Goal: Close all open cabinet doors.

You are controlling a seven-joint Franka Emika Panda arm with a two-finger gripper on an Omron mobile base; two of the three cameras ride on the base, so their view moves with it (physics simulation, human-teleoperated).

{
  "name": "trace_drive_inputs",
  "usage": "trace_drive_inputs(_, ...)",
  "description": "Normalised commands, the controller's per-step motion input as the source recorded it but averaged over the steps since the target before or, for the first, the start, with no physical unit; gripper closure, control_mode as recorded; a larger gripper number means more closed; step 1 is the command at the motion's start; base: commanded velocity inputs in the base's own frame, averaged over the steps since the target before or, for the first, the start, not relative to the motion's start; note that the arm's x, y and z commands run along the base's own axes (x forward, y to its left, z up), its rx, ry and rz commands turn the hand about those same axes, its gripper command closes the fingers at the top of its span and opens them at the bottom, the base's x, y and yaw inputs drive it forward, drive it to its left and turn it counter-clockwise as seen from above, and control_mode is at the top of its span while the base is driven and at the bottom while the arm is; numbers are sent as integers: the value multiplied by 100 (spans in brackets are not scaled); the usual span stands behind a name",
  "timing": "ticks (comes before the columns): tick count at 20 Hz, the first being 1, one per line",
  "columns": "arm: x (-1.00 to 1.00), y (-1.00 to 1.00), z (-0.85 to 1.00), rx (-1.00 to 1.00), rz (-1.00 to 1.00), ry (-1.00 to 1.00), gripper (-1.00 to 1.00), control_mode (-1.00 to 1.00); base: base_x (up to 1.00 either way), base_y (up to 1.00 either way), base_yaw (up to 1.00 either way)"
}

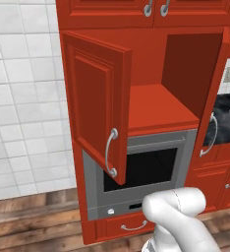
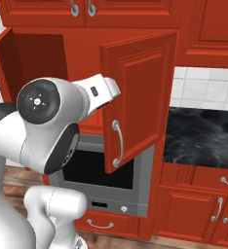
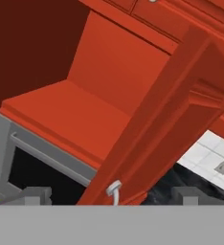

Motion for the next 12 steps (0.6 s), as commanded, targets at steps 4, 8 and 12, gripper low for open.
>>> trace_drive_inputs(4,36,-29,-7,12,1,0,-100,-100,0,0,0)
trace_drive_inputs(8,46,-16,-13,18,7,0,-100,-100,0,0,0)
trace_drive_inputs(12,55,-16,-14,20,11,-2,-100,-100,0,0,0)
